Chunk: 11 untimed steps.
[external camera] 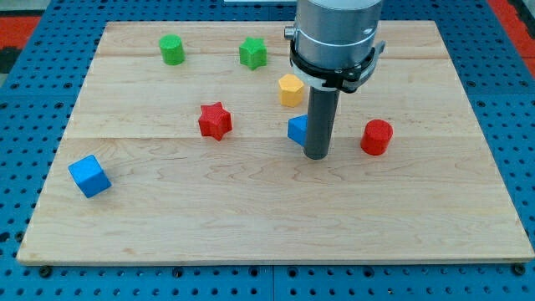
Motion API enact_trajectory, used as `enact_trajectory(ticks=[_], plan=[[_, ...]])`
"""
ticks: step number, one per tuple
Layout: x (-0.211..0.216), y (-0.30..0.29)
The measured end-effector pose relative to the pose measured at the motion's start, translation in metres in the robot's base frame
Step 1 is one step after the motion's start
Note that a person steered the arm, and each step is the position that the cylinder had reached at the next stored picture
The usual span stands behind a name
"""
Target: Push the blue cube to the bottom of the red star
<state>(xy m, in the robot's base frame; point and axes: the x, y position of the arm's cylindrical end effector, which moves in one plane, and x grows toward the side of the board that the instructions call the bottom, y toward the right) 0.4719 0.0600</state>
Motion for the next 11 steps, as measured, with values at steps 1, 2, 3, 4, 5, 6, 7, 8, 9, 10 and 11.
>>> enact_trajectory(ticks=[1, 2, 3, 4, 5, 6, 7, 8, 9, 10, 11], plan=[[-0.018, 0.000], [0.017, 0.004], [0.103, -0.045], [0.146, -0.112], [0.146, -0.140], [0.146, -0.134], [0.132, -0.142], [0.122, -0.175], [0.140, -0.241], [0.093, -0.341], [0.058, -0.363]])
